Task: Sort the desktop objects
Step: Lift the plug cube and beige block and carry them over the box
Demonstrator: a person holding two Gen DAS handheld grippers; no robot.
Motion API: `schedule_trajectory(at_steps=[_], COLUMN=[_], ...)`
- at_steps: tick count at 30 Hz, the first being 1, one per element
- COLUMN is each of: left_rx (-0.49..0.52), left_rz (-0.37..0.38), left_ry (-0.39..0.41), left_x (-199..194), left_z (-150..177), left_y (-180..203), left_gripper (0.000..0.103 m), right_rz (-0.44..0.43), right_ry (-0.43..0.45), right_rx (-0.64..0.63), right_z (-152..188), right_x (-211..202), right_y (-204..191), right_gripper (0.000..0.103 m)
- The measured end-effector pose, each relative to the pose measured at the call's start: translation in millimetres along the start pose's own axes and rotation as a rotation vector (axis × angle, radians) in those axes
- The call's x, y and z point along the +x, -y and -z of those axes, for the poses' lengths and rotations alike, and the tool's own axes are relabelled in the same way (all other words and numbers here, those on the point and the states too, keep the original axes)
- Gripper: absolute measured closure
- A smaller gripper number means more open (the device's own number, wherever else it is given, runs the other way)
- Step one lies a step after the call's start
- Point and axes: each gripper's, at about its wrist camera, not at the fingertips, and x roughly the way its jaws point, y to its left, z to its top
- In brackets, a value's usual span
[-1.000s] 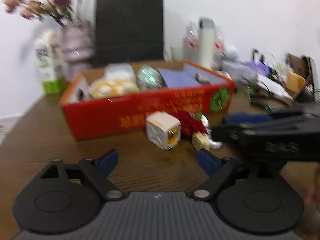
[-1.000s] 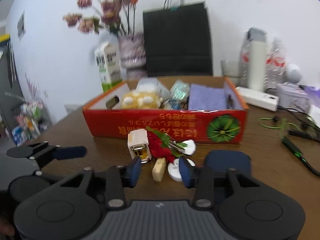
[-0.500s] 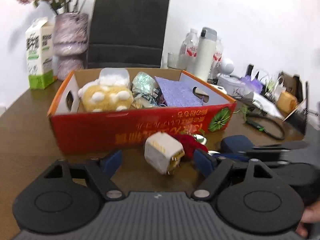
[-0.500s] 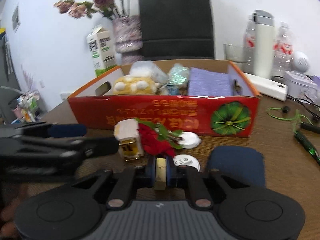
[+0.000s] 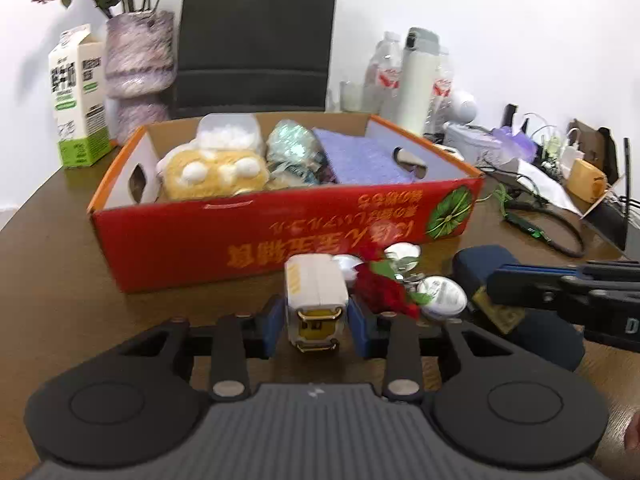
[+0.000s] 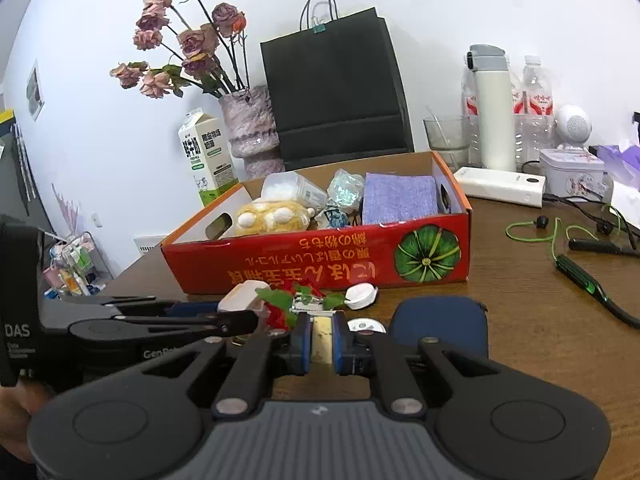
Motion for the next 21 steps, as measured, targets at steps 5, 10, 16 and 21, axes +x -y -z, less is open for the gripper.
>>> schedule_trajectory(at_steps=[5, 10, 16, 21], left_rx=[-0.02, -0.042, -0.057, -0.089], left_rz=[-0.02, -0.024, -0.029, -0.044], left_ry=[-0.006, -0.002, 0.029, 0.012], left_x=[19.2, 2.1, -62.9, -103.9], left_z=[-7.4, 2.4, 42.3, 72.9], left_y=[-2.5, -1.1, 8.1, 14.8], left_gripper=[0.064, 0.071, 0.071, 0.071], right_rz=[-0.001, 0.002, 0.016, 0.023], right_ry=[-0.021, -0.02, -0.037, -0.063], right_rx=[0.0, -0.044, -0.078, -0.073], right_z=[8.0, 16.7, 37.5, 60.3], right_x=[-1.9, -16.2, -31.5, -49.3], right_y=[-6.4, -19.6, -32.8, -42.7], right_gripper=[0.093, 0.093, 0.093, 0.093])
